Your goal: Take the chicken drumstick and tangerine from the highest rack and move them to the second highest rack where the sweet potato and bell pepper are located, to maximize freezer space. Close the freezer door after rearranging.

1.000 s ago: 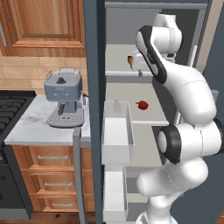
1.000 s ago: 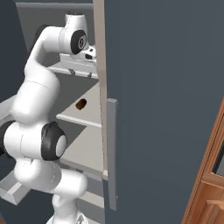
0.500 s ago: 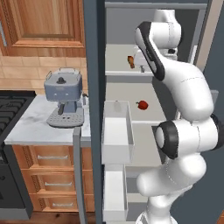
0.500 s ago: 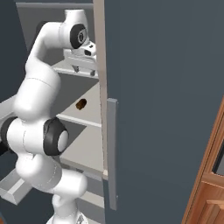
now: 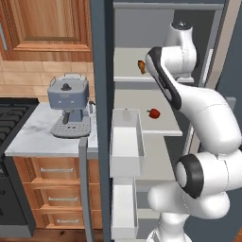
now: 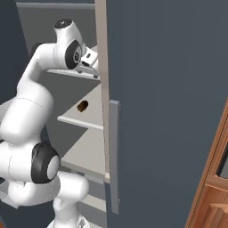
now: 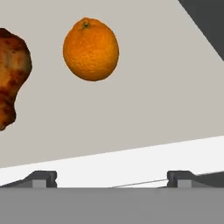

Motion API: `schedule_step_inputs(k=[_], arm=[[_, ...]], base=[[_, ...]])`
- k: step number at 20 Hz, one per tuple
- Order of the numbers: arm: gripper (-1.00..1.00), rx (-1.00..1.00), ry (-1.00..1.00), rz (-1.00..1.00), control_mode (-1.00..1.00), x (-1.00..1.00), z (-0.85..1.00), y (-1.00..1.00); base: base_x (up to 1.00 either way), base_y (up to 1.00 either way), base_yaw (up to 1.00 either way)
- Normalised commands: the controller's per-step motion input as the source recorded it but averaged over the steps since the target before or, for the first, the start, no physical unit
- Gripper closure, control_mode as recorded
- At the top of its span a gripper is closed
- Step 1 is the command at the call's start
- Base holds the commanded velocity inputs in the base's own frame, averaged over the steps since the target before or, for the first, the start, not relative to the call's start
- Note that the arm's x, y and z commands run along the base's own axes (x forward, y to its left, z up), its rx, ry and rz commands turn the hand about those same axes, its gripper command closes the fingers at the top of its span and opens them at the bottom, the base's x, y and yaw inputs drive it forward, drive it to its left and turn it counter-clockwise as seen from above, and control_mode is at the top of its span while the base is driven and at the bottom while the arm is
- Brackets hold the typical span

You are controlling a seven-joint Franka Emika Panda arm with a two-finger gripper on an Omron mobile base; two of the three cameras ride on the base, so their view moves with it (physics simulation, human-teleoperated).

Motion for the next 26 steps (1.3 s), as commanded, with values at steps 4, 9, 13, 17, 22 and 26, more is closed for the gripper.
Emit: schedule_step_inputs(k=[4,9,13,17,22,26], arm=[[-1.0,0.0,-0.08,0.0,-1.0,0.35,0.23,-0.05],[-1.0,0.0,-0.02,0.0,-1.0,0.6,0.02,-0.2],[-1.0,0.0,0.0,0.0,-1.0,0.68,0.0,-0.29],[-1.0,0.0,0.0,0.0,-1.0,0.52,-0.01,-0.19],[-1.0,-0.01,0.0,0.0,-1.0,0.32,-0.03,0.0],[-1.0,0.0,0.0,0.0,-1.0,0.19,-0.1,0.01]], base=[[0.0,0.0,0.0],[0.0,0.0,0.0],[0.0,0.0,0.0],[0.0,0.0,0.0],[0.0,0.0,0.0],[0.0,0.0,0.0]])
